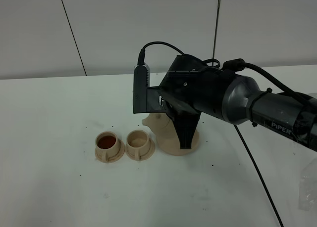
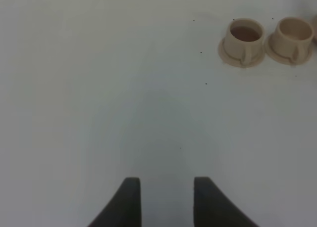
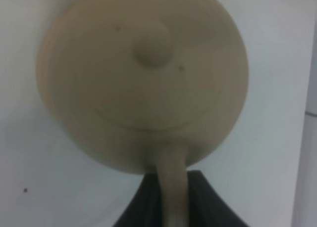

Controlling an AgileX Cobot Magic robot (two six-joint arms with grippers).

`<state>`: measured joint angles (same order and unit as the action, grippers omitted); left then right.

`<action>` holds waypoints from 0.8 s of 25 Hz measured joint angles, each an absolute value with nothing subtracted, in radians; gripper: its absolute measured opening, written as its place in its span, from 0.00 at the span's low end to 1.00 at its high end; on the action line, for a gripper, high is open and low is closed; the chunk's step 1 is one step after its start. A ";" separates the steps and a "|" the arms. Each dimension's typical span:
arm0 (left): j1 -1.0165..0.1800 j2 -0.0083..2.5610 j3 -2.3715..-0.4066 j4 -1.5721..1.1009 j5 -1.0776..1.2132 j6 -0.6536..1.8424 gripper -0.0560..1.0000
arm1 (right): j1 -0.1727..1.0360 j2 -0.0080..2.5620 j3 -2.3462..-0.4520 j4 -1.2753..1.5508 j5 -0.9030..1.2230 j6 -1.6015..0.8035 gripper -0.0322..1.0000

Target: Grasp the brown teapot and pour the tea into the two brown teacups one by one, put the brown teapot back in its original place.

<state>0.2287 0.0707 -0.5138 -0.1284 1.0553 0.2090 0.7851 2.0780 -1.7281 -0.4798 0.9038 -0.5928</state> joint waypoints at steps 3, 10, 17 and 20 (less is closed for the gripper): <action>0.229 0.071 -0.514 -0.128 1.055 0.209 0.36 | 0.794 2.078 -1.728 -0.493 0.917 -0.582 0.12; 0.229 0.071 -0.514 -0.128 1.055 0.209 0.36 | 0.827 2.078 -1.728 -0.548 0.936 -0.548 0.12; 0.229 0.071 -0.514 -0.128 1.055 0.209 0.36 | 0.848 2.078 -1.728 -0.587 0.941 -0.525 0.12; 0.229 0.071 -0.514 -0.128 1.055 0.209 0.36 | 0.856 2.078 -1.727 -0.601 0.947 -0.520 0.12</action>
<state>0.2287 0.0707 -0.5138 -0.1284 1.0553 0.2090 0.8558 2.0780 -1.7272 -0.6006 0.9472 -0.5198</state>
